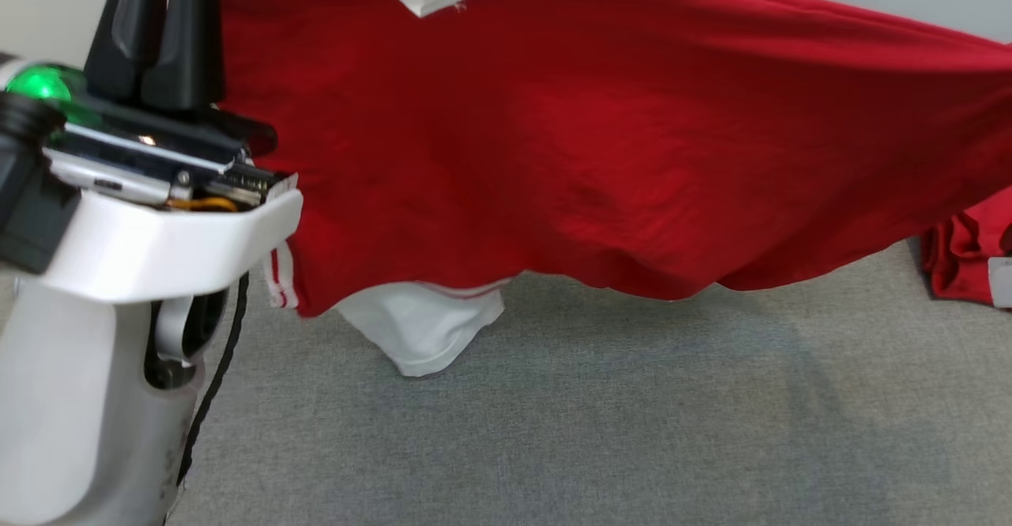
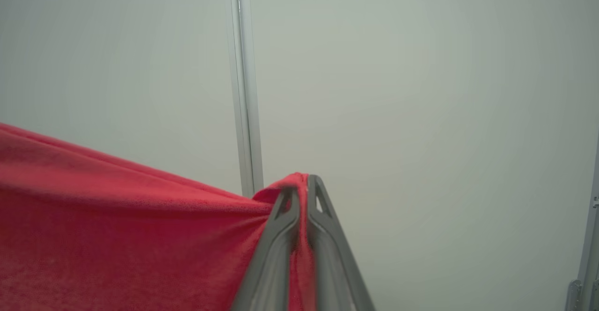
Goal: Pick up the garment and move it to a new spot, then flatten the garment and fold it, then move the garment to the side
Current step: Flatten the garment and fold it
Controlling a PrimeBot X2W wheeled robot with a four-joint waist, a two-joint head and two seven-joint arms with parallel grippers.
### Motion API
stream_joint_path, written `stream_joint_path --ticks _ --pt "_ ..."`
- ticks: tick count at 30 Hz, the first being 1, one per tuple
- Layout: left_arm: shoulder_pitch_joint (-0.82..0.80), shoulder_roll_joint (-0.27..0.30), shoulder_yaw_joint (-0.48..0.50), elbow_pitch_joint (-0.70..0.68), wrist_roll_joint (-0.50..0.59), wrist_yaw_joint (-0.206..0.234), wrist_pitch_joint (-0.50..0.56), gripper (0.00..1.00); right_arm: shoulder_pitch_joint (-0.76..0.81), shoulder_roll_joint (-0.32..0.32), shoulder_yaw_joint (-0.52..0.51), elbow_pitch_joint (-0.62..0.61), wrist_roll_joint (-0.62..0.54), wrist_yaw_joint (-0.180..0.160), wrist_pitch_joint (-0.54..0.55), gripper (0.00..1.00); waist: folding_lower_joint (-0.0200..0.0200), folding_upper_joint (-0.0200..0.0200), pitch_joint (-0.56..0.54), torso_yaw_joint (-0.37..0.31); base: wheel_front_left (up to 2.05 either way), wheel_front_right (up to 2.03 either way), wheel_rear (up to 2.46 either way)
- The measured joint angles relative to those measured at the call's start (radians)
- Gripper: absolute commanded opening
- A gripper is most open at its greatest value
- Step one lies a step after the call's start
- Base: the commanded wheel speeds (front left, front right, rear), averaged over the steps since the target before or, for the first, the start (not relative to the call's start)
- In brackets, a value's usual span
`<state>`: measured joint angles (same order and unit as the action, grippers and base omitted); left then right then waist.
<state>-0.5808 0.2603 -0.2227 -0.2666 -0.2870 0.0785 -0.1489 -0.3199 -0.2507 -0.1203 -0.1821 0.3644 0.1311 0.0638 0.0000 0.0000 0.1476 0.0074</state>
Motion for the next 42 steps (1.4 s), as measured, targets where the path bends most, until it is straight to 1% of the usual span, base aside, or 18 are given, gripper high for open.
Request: stream_joint_path --ticks 4,9,13,16,17,21,25,28,31,35,39,42 --pt "-0.068 0.001 -0.007 0.017 -0.013 -0.014 0.054 0.0 -0.027 0.004 -0.017 -0.018 0.014 0.0 0.021 0.0 0.0 0.0 -0.013 -0.016 0.0 0.0 0.0" --pt "-0.147 -0.004 -0.008 0.099 -0.053 -0.038 0.089 0.0 -0.083 0.011 -0.014 -0.016 0.026 0.0 0.038 0.0 0.0 0.0 0.008 -0.024 0.0 0.0 0.0" --pt "-0.273 -0.024 -0.006 0.2 -0.073 -0.059 0.085 0.0 -0.202 -0.011 0.006 0.031 0.05 0.0 0.048 0.0 0.0 0.0 0.056 -0.024 0.0 0.0 0.0" --pt "-0.384 -0.039 -0.007 0.3 -0.075 -0.073 0.065 0.0 -0.328 -0.032 0.034 0.097 0.076 0.0 0.048 0.0 0.0 0.0 0.102 -0.023 0.0 0.0 0.0" --pt "-0.466 -0.052 -0.006 0.372 -0.074 -0.079 0.048 0.0 -0.425 -0.043 0.059 0.148 0.092 0.0 0.04 0.0 0.0 0.0 0.136 -0.022 0.0 0.0 0.0" --pt "-0.623 -0.07 0.006 0.533 -0.074 -0.086 -0.007 0.0 -0.629 -0.05 0.135 0.293 0.116 0.0 0.004 0.0 0.0 0.0 0.204 -0.022 0.0 0.0 0.0" --pt "-0.767 -0.085 0.022 0.708 -0.072 -0.095 -0.067 0.0 -0.808 -0.033 0.206 0.457 0.141 0.0 -0.065 0.0 0.0 0.0 0.252 -0.027 0.0 0.0 0.0" --pt "-0.845 -0.086 0.045 0.834 -0.075 -0.095 -0.091 0.0 -0.906 -0.01 0.28 0.584 0.154 0.0 -0.118 0.0 0.0 0.0 0.274 -0.036 0.0 0.0 0.0" --pt "-0.861 -0.098 0.055 0.962 -0.085 -0.097 -0.099 0.0 -0.961 0.008 0.345 0.725 0.182 0.0 -0.163 0.0 0.0 0.0 0.294 -0.04 0.0 0.0 0.0" --pt "-0.841 -0.132 0.07 1.128 -0.12 -0.104 -0.107 0.0 -0.983 0.04 0.422 0.923 0.21 0.0 -0.194 0.0 0.0 0.0 0.322 -0.034 0.0 0.0 0.0" --pt "-0.771 -0.154 0.087 1.263 -0.15 -0.118 -0.108 0.0 -0.981 0.066 0.496 1.07 0.243 0.0 -0.217 0.0 0.0 0.0 0.352 -0.023 0.0 0.0 0.0" --pt "-0.727 -0.172 0.105 1.329 -0.176 -0.131 -0.111 0.0 -0.959 0.079 0.537 1.147 0.284 0.0 -0.229 0.0 0.0 0.0 0.377 -0.018 0.0 0.0 0.0"
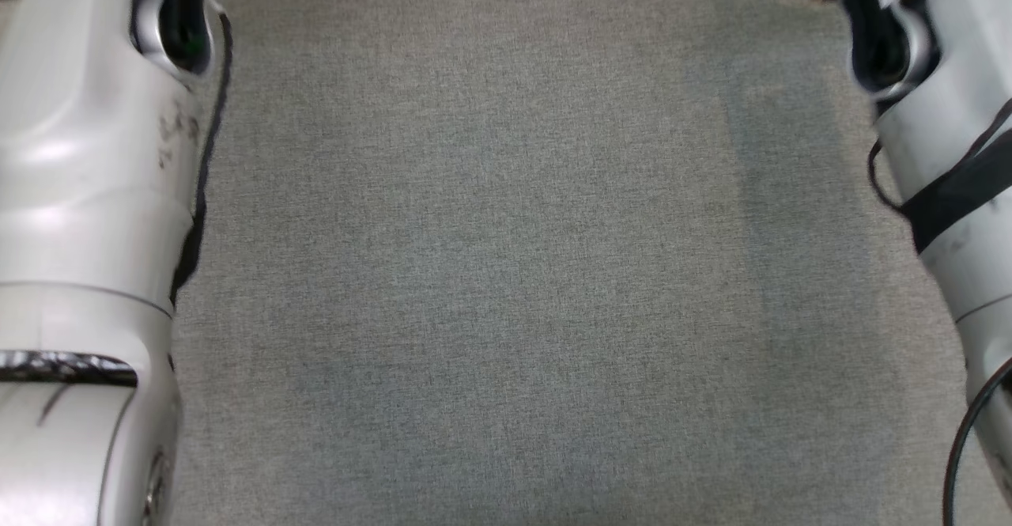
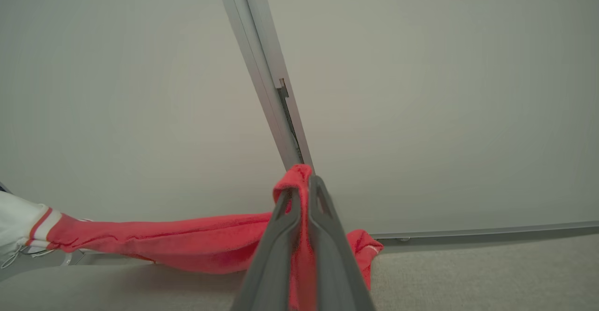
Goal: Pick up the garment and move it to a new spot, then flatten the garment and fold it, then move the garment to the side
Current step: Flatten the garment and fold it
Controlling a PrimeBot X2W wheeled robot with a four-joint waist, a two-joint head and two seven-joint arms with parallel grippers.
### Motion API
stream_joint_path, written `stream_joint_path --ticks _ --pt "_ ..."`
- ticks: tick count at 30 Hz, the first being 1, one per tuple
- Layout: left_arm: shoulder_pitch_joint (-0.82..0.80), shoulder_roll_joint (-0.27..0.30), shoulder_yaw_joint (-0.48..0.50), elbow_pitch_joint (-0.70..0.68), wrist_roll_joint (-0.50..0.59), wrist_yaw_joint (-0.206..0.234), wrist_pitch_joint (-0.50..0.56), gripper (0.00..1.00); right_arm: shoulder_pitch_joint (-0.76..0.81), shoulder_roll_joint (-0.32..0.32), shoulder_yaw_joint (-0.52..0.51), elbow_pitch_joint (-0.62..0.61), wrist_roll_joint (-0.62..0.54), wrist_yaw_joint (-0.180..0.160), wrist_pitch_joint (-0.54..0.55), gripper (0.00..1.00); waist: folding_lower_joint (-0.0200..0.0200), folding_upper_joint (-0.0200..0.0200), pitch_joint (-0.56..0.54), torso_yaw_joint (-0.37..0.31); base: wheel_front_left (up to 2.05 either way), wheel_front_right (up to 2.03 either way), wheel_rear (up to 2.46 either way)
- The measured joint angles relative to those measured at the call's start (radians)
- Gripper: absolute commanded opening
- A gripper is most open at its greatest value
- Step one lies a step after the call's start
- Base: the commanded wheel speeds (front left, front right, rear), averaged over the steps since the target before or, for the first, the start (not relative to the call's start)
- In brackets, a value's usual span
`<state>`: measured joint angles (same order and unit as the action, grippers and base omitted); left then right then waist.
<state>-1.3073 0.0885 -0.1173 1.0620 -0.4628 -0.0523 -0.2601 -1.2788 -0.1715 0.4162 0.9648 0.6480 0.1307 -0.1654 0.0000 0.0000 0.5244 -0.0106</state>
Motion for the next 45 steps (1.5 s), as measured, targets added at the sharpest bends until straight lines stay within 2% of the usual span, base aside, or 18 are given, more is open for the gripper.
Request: stream_joint_path --ticks 5,14,19,25,30,32,41,45 --pt "0.137 -0.01 0.057 -0.003 -0.024 -0.017 -0.001 0.0 0.105 0.021 0.077 0.047 0.084 0.0 -0.035 0.0 0.0 -0.0001 0.012 -0.003 0.0 0.0 0.0" --pt "0.513 -0.031 0.187 -0.234 0.004 -0.051 -0.002 0.0 0.37 -0.021 0.166 -0.057 0.225 0.0 -0.095 0.0 0.0 0.0 -0.049 -0.011 0.0 0.0 0.0" --pt "0.738 -0.037 0.205 -0.37 0.058 -0.055 -0.002 0.0 0.533 -0.065 0.12 -0.18 0.235 0.001 -0.096 0.0 0.0 0.0 -0.11 -0.014 0.0 0.0 0.0" --pt "0.988 -0.04 0.154 -0.499 0.072 -0.059 0.004 0.0 0.772 -0.105 0.014 -0.323 0.201 0.001 -0.096 0.0 0.0 0.0 -0.197 0.008 0.0 0.0 0.0" --pt "1.167 -0.042 0.105 -0.656 0.072 -0.008 0.096 0.0 0.974 -0.108 -0.051 -0.386 0.193 0.001 -0.095 0.0 0.0 0.0 -0.269 0.041 0.0 0.0 0.0" --pt "1.201 -0.042 0.099 -0.699 0.067 0.003 0.118 0.0 1.007 -0.109 -0.057 -0.4 0.187 0.001 -0.095 0.0 0.0 0.0 -0.282 0.047 0.0 0.0 0.0" --pt "1.516 -0.028 0.055 -1.117 0.094 0.118 0.346 0.0 1.253 -0.125 -0.14 -0.502 0.142 0.001 -0.062 0.0 0.0 0.0 -0.379 0.077 0.0 0.0 0.0" --pt "1.611 -0.021 0.036 -1.262 0.105 0.151 0.428 0.0 1.321 -0.107 -0.199 -0.536 0.123 0.001 -0.017 0.0 0.0 0.0 -0.405 0.076 0.0 0.0 0.0"
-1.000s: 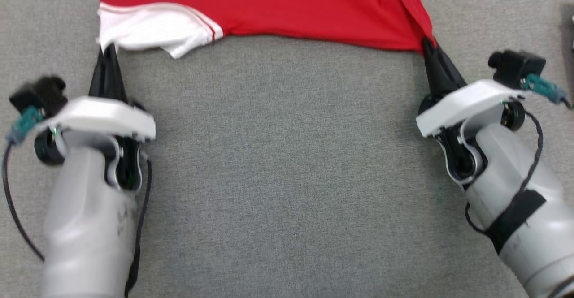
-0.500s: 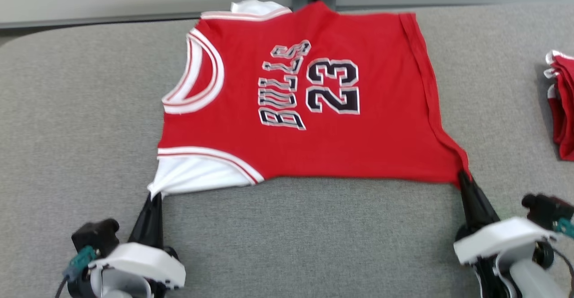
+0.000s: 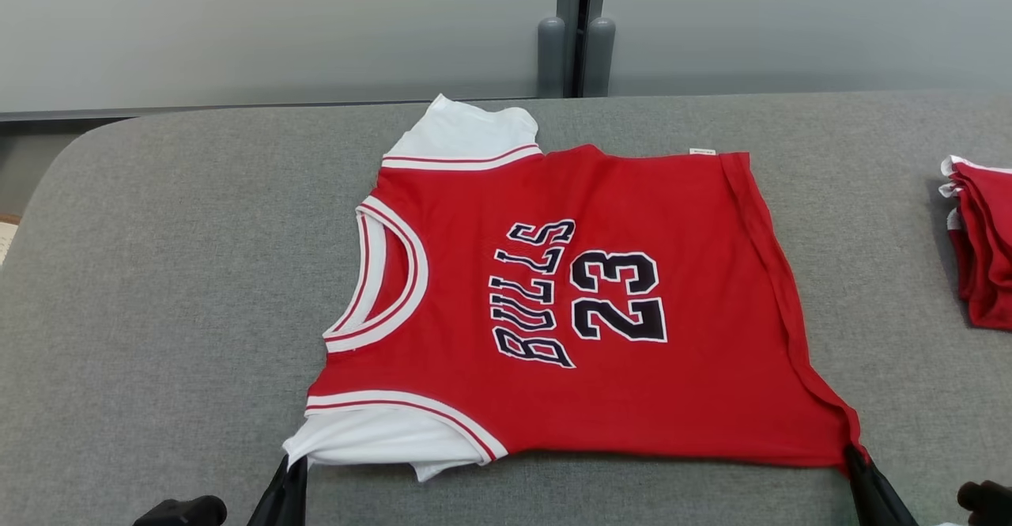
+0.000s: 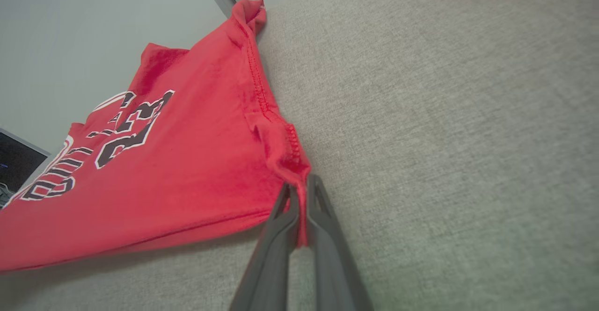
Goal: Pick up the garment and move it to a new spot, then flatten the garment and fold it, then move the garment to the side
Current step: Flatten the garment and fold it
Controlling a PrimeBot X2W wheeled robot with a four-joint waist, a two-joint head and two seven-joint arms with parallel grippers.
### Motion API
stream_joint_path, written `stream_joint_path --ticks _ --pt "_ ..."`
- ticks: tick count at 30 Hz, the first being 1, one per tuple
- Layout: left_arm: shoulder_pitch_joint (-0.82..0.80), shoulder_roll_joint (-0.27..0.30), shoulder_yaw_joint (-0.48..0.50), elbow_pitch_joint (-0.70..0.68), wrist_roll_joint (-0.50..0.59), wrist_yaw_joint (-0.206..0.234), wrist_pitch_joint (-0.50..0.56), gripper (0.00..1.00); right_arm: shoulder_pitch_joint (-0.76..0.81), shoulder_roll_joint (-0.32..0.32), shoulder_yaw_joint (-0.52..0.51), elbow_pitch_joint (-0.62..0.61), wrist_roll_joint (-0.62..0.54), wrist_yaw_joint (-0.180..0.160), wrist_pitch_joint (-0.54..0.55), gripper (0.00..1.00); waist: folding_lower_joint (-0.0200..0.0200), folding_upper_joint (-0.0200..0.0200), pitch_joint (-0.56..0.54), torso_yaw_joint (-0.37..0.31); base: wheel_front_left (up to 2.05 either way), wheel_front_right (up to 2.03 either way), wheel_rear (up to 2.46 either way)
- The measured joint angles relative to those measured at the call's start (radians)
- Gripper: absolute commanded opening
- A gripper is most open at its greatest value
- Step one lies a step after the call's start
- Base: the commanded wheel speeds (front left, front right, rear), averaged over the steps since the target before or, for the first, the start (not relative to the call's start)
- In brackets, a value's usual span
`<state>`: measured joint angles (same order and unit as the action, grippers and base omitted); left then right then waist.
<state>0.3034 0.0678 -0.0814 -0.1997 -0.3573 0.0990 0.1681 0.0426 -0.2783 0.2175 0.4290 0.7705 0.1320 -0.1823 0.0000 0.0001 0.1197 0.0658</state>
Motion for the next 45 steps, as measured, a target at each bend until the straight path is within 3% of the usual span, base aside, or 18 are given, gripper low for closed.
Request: stream_joint_path --ticks 5,13,22,31,32,33,34,39,45 --pt "0.038 0.006 -0.014 -0.103 0.011 0.023 0.057 0.0 0.044 0.039 -0.056 -0.057 -0.039 0.0 0.057 0.0 0.0 0.0 -0.001 0.0 0.0 0.0 0.0" --pt "-0.012 0.018 -0.025 -0.091 0.019 0.028 0.094 0.0 0.024 0.083 -0.134 -0.145 -0.116 0.0 0.194 0.0 0.0 0.0 0.045 -0.018 0.0 0.0 0.0" --pt "-0.28 0.063 0.019 0.021 -0.041 -0.02 0.136 0.0 -0.171 0.094 -0.172 -0.249 -0.179 -0.001 0.379 0.0 0.0 0.0 0.167 -0.038 0.0 0.0 0.0" --pt "-0.452 0.065 0.016 0.179 -0.071 -0.051 0.125 0.0 -0.336 0.064 -0.104 -0.22 -0.208 -0.001 0.378 0.0 0.0 0.0 0.254 -0.051 0.0 0.0 0.0" --pt "-0.463 0.063 0.014 0.193 -0.072 -0.055 0.117 0.24 -0.348 0.06 -0.091 -0.221 -0.211 -0.001 0.359 0.29 0.0 -0.0001 0.26 -0.051 0.0 0.0 0.0" --pt "-0.476 0.063 0.012 0.209 -0.069 -0.055 0.106 0.96 -0.359 0.055 -0.081 -0.221 -0.212 -0.001 0.343 0.49 0.0 0.0 0.266 -0.05 0.0 0.0 0.0" --pt "-0.485 0.062 0.009 0.22 -0.065 -0.058 0.092 1.0 -0.368 0.05 -0.071 -0.221 -0.21 -0.001 0.331 1.0 0.0 0.0 0.271 -0.049 0.0 0.0 0.0" --pt "-0.502 0.041 0.01 0.245 -0.049 -0.061 -0.043 1.0 -0.385 0.03 -0.042 -0.239 -0.229 -0.001 0.189 1.0 0.0 0.0 0.281 -0.045 0.0 0.0 0.0" --pt "-0.52 0.015 0.012 0.264 -0.01 -0.052 -0.287 1.0 -0.361 0.02 -0.055 -0.276 -0.303 -0.001 0.04 1.0 0.0 0.0 0.254 -0.039 0.0 0.0 0.0"
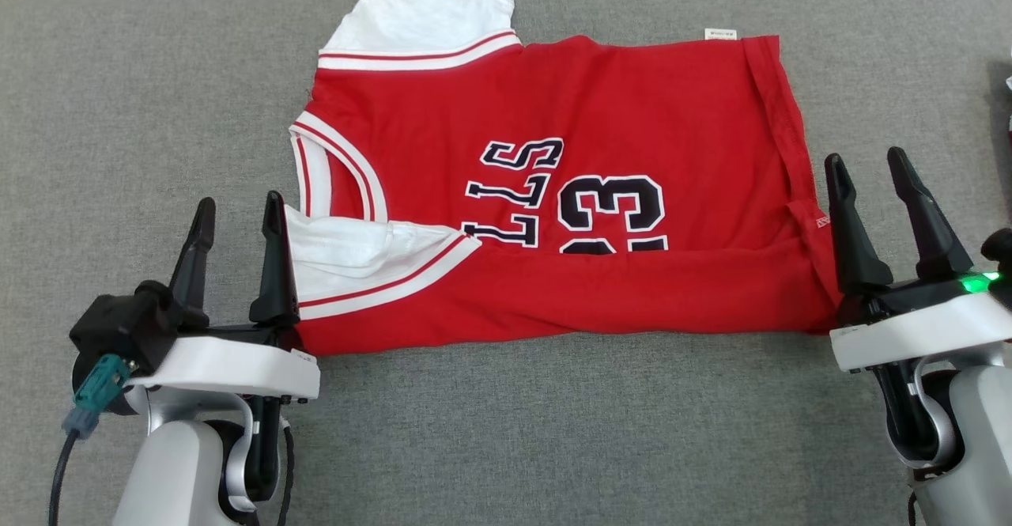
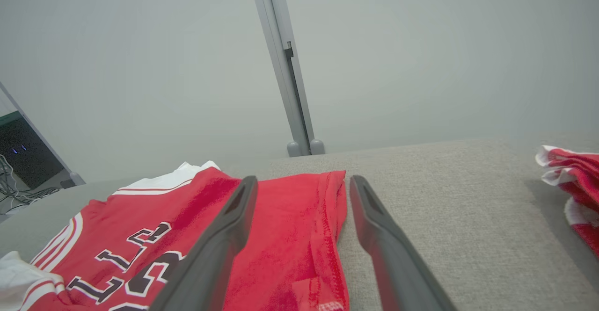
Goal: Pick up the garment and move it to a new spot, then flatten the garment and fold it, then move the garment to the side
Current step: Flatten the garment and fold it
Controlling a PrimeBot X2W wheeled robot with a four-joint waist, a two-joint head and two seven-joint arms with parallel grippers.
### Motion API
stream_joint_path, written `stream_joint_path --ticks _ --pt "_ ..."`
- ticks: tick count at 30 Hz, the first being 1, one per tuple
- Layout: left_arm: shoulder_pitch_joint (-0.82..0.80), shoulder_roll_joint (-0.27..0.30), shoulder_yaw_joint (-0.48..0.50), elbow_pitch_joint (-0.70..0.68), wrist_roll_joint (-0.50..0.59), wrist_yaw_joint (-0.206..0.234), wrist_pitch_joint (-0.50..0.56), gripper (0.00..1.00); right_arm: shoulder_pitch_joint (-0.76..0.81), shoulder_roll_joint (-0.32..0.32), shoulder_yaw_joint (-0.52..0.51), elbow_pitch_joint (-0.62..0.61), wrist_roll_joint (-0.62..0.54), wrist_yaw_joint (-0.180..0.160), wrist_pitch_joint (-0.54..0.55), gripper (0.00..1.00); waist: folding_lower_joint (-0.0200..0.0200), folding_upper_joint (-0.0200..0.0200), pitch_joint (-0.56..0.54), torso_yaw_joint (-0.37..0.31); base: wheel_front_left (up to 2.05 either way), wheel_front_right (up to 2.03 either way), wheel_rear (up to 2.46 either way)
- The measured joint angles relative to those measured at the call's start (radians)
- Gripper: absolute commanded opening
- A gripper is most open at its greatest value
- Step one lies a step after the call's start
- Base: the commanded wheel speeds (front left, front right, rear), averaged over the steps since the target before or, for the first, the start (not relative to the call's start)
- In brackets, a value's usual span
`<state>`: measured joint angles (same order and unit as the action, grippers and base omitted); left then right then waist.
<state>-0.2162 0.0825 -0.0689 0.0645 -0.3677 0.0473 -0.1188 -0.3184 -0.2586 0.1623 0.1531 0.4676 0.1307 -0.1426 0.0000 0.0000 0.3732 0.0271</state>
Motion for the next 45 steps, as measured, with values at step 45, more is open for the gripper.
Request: stream_joint_path --ticks 45 --pt "0.126 -0.015 -0.061 0.248 0.072 0.002 -0.101 1.0 0.217 0.064 -0.044 0.055 -0.142 0.0 0.047 1.0 0.0 0.0 -0.108 -0.022 0.0 0.0 0.0"
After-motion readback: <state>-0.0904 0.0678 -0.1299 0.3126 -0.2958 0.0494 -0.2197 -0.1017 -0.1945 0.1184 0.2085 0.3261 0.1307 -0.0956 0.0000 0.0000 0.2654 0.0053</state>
